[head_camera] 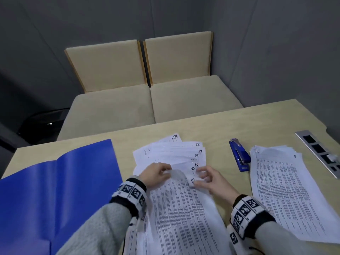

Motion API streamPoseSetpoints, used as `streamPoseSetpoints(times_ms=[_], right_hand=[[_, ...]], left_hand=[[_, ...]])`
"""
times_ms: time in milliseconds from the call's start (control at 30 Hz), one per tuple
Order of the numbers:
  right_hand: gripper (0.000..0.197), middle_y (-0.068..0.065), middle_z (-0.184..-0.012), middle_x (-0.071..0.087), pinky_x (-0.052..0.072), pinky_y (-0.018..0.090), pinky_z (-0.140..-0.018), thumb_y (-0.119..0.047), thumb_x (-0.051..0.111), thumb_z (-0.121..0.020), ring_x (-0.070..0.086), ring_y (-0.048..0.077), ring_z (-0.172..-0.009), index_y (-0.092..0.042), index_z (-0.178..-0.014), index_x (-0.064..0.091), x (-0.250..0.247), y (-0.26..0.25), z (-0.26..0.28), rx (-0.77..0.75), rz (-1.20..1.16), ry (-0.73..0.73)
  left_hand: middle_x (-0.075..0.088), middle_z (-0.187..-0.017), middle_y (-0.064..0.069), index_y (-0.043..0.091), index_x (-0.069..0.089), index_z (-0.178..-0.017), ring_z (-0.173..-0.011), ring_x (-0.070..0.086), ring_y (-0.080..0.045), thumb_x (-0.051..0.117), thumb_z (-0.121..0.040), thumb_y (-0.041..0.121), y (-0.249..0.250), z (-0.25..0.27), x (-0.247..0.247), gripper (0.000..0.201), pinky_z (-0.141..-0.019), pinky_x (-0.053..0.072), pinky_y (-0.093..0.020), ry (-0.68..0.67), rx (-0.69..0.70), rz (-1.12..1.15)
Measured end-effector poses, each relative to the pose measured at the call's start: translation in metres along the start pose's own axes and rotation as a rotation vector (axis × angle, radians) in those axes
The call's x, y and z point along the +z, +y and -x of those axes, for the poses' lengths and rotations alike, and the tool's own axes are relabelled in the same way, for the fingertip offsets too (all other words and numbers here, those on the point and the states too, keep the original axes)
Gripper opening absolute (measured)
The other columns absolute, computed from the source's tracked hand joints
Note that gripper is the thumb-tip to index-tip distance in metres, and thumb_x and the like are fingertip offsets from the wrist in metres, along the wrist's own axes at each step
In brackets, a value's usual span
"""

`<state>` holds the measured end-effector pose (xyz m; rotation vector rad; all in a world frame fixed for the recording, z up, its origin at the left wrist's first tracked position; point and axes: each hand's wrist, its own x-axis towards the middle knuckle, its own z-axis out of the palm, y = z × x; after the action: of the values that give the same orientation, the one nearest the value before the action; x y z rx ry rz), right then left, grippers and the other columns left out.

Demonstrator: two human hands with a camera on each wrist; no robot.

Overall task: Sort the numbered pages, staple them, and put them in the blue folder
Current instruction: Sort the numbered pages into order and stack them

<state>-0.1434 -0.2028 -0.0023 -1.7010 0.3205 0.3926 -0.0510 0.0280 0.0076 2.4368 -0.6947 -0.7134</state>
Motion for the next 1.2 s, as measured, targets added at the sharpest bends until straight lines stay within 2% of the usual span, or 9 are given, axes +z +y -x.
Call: streamPoseSetpoints(times_ms=[100,167,300,467,600,733,900,1067,1200], right_hand=[[0.034,0.002,-0.105,0.061,0.052,0.022,-0.074,-0.017,0.078,-0.075,0.060,0.015,-0.088,-0.022,-0.102,0.057,0.002,0.021,-0.006,0.000,0.127,-0.007],[0.019,-0.003,-0.100,0.059,0.047,0.018,-0.076,-0.019,0.072,-0.081,0.059,0.016,-0.093,-0.022,-0.089,0.055,0.005,0.029,-0.009,-0.049,0.291,0.053],[0.018,-0.009,-0.108,0.044,0.038,0.019,-0.084,-0.015,0.070,-0.082,0.045,0.009,-0.105,-0.025,-0.082,0.055,0.009,0.032,-0.011,-0.212,0.509,0.262],[0.038,-0.015,-0.121,0.041,0.037,0.015,-0.080,-0.012,0.075,-0.077,0.043,0.007,-0.113,-0.039,-0.072,0.048,0.013,0.038,-0.010,-0.227,0.533,0.243],[0.024,-0.010,-0.103,0.048,0.033,0.006,-0.074,-0.015,0.076,-0.077,0.044,0.008,-0.105,-0.030,-0.081,0.057,0.016,0.040,-0.007,-0.242,0.530,0.270],[0.032,-0.007,-0.100,0.048,0.033,0.002,-0.075,-0.001,0.072,-0.076,0.043,0.005,-0.103,-0.028,-0.083,0.057,0.016,0.041,-0.006,-0.246,0.526,0.260],[0.019,-0.010,-0.095,0.050,0.040,0.006,-0.067,-0.008,0.073,-0.080,0.055,0.005,-0.086,-0.022,-0.083,0.061,0.017,0.034,-0.004,-0.235,0.450,0.249],[0.015,-0.012,-0.090,0.050,0.036,0.005,-0.067,-0.009,0.065,-0.085,0.052,-0.005,-0.079,-0.023,-0.087,0.061,0.017,0.036,-0.001,-0.259,0.475,0.279],[0.009,-0.007,-0.091,0.052,0.037,0.003,-0.065,-0.010,0.070,-0.082,0.052,-0.003,-0.079,-0.010,-0.090,0.066,0.018,0.033,0.000,-0.246,0.465,0.270]], left_hand=[[0.059,-0.114,-0.004,0.013,0.064,-0.106,-0.102,0.055,-0.022,0.055,-0.089,0.023,0.000,-0.016,0.016,0.021,-0.090,0.045,-0.038,0.002,-0.015,-0.099],[0.049,-0.127,-0.003,0.012,0.062,-0.112,-0.113,0.048,-0.022,0.055,-0.088,0.026,0.002,-0.022,0.021,0.028,-0.097,0.041,-0.040,0.011,0.014,-0.177],[0.049,-0.130,-0.004,0.011,0.064,-0.102,-0.122,0.045,-0.020,0.051,-0.090,0.024,0.005,-0.018,0.030,0.022,-0.097,0.041,-0.035,0.057,0.107,-0.154],[0.049,-0.139,-0.001,0.013,0.065,-0.096,-0.132,0.037,-0.020,0.045,-0.093,0.021,0.001,-0.008,0.041,0.022,-0.102,0.039,-0.034,0.142,0.181,-0.153],[0.061,-0.123,0.000,0.011,0.067,-0.093,-0.120,0.048,-0.020,0.051,-0.091,0.020,0.002,-0.004,0.046,0.018,-0.096,0.043,-0.031,0.249,0.256,-0.137],[0.060,-0.108,-0.003,0.012,0.066,-0.088,-0.105,0.055,-0.020,0.057,-0.086,0.022,0.005,-0.004,0.049,0.014,-0.087,0.047,-0.037,0.272,0.283,-0.085],[0.050,-0.110,-0.006,0.014,0.064,-0.094,-0.126,0.046,-0.018,0.048,-0.085,0.047,0.008,-0.010,0.052,0.037,-0.095,0.044,-0.033,0.178,0.181,-0.030],[0.046,-0.092,-0.002,0.016,0.064,-0.089,-0.085,0.053,-0.017,0.039,-0.083,0.058,0.014,-0.015,0.051,0.049,-0.077,0.043,-0.029,0.239,0.200,-0.051],[0.043,-0.091,0.002,0.017,0.052,-0.092,-0.078,0.047,-0.014,0.028,-0.092,0.050,0.021,-0.021,0.048,0.041,-0.074,0.037,-0.027,0.310,0.150,0.108]])
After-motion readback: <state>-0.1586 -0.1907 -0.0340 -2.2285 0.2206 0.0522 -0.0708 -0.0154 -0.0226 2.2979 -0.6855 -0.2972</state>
